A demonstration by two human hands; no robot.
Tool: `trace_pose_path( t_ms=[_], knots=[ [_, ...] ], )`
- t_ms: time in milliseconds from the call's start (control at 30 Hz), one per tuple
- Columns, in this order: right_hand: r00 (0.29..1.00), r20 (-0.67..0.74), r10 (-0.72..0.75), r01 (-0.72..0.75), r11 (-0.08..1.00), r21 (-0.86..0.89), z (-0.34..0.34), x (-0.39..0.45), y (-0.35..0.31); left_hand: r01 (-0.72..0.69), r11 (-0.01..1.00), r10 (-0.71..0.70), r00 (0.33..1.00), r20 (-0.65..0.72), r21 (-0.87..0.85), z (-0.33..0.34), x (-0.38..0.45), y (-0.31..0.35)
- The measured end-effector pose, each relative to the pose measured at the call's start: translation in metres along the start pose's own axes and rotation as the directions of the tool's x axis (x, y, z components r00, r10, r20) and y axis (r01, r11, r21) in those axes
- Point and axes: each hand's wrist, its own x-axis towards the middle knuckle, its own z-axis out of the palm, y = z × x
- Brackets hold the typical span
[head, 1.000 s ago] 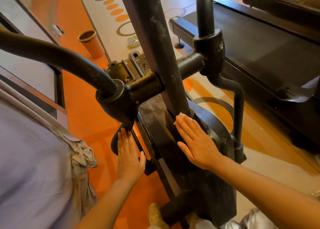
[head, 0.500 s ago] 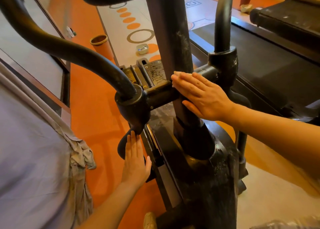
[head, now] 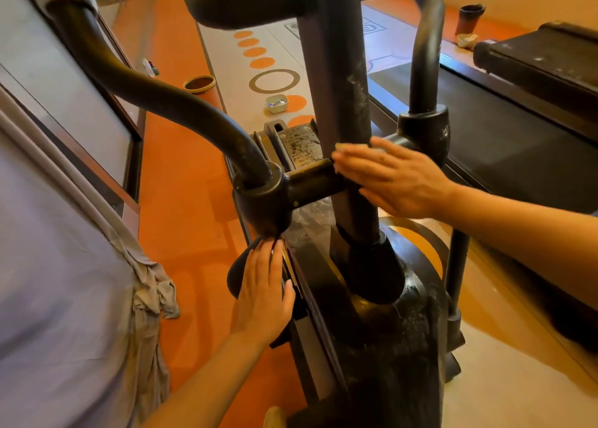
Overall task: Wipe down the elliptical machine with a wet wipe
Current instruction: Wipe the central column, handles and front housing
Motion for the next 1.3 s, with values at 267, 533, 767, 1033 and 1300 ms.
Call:
trace_pose_path(
  t_ms=[267,533,767,1033,1300],
  knots=[
    [0.977,0.134,0.168,-0.186,0.974,0.131,0.019,-0.013,-0.047,-0.209,0.93,0.284,0.931,-0.229,0.301,-0.027,0.028,-0.003],
    [0.896,0.09,0.435,-0.443,0.861,0.251,0.024,0.022,-0.096,-0.205,0.932,0.272,0.94,-0.205,0.298,-0.041,0.033,-0.014],
    [0.778,0.102,0.62,-0.408,0.375,0.832,0.014,0.077,-0.146,-0.217,0.951,0.263,0.941,-0.211,0.22,-0.045,0.035,-0.019],
    [0.758,0.073,0.648,-0.561,0.591,0.579,0.024,0.061,-0.121,-0.238,0.951,0.276,0.942,-0.192,0.198,-0.046,0.038,-0.022],
    [0.831,0.051,0.554,-0.448,0.611,0.653,0.038,0.05,-0.149,-0.28,0.945,0.308,0.935,-0.177,0.169,-0.048,0.039,-0.027]
  ],
)
